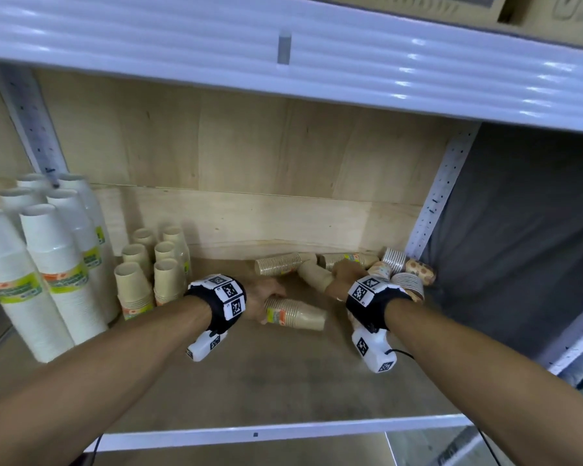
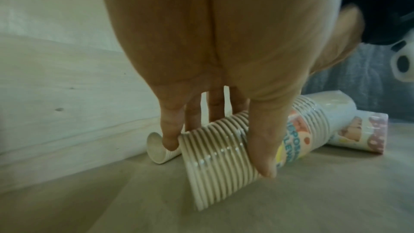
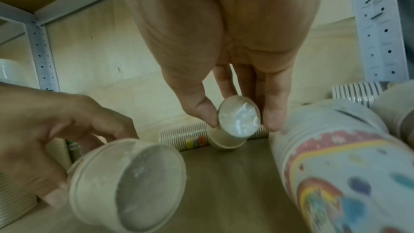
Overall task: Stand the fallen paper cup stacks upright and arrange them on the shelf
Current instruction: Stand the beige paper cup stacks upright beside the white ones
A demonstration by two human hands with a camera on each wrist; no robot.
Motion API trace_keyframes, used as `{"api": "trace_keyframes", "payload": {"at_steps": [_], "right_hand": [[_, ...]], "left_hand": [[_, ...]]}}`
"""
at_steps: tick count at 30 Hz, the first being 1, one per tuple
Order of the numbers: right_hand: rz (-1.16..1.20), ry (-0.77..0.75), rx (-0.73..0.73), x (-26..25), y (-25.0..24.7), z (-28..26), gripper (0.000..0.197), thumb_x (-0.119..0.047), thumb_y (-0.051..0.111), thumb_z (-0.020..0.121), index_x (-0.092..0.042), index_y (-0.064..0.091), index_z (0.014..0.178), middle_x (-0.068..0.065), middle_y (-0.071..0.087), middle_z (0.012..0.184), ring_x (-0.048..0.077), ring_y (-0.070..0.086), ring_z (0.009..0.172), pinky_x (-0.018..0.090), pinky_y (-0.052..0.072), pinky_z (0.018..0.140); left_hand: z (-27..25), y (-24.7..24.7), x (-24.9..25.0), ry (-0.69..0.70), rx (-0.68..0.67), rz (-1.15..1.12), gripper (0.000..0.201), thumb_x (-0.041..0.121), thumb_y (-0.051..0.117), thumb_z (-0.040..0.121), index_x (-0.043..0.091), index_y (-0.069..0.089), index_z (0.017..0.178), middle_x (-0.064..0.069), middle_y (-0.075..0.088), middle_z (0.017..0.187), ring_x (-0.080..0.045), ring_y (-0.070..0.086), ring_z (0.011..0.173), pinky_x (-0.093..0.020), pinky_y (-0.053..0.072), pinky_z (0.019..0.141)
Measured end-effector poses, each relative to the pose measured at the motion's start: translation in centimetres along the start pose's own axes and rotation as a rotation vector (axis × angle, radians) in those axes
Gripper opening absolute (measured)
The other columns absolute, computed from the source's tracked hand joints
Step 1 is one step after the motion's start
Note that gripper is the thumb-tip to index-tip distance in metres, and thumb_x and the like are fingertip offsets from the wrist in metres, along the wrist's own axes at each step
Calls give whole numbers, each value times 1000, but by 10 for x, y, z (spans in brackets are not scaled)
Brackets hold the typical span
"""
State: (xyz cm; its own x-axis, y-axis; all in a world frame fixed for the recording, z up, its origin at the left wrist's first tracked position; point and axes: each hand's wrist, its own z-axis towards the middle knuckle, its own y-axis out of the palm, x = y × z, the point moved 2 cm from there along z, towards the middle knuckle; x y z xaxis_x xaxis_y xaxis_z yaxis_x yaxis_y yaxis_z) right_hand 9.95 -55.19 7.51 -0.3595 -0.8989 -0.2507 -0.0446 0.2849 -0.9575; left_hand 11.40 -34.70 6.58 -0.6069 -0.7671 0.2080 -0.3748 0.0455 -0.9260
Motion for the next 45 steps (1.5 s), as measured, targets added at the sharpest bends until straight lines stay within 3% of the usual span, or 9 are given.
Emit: {"api": "trace_keyframes", "payload": {"at_steps": [3,6,7,9,12,18,22,28,45], "right_hand": [[11,-17,-7,-4,-18,-9,26,-27,69,80,-9,66,98,8,59,92,29,62,96,30,42,71],[28,39,110,-12,-31,-3,31,-11,58,92,-7,47,63,3,46,68,20,58,72,21,36,51],[59,21,128,-18,-35,-4,30,-7,54,93,-6,49,64,3,49,68,21,62,76,21,37,48],[68,-39,94,-28,-43,-7,13,-12,57,91,-1,64,89,9,63,90,26,65,97,28,50,65],[28,-121,94,-39,-47,-10,36,-23,65,85,-3,64,115,17,63,116,34,60,110,34,48,86],[48,-193,92,-68,-47,-10,35,-25,67,82,-6,65,110,15,65,112,33,62,106,33,47,79],[49,-196,91,-81,-43,-9,18,-16,71,80,-1,65,90,10,59,86,27,63,93,24,40,61],[27,-226,80,-85,-30,-6,39,-32,70,83,-2,63,107,14,63,112,29,63,101,29,49,74],[-31,-302,12,-86,-40,-17,34,-10,67,82,-3,66,116,13,67,114,29,66,101,32,55,81]], "left_hand": [[-2,-8,-10,-36,42,-37,69,17,78,78,23,45,139,-3,53,132,-20,54,114,-31,48,88],[-8,-17,-15,-81,117,-108,69,22,74,83,22,38,142,0,55,131,-17,54,107,-25,40,80],[-8,-18,-18,-89,137,-148,66,23,74,83,21,39,139,0,57,128,-16,54,104,-25,40,81],[-4,-17,-23,-116,185,-212,58,28,75,80,23,42,127,1,60,121,-16,56,98,-28,46,82],[0,-16,-25,-150,247,-280,50,31,78,75,22,47,113,0,62,107,-17,59,91,-31,50,81],[13,-2,-31,-176,320,-475,61,20,80,73,21,50,126,1,62,117,-22,60,110,-37,49,94],[19,3,-33,-158,303,-558,66,12,81,69,21,51,127,-1,65,116,-23,62,108,-40,53,91],[23,10,-32,-164,282,-616,57,7,81,68,16,59,120,-3,69,111,-23,65,103,-43,55,90],[5,-54,-23,-118,428,-720,55,44,77,76,23,55,121,-4,64,111,-22,65,99,-40,55,91]]}}
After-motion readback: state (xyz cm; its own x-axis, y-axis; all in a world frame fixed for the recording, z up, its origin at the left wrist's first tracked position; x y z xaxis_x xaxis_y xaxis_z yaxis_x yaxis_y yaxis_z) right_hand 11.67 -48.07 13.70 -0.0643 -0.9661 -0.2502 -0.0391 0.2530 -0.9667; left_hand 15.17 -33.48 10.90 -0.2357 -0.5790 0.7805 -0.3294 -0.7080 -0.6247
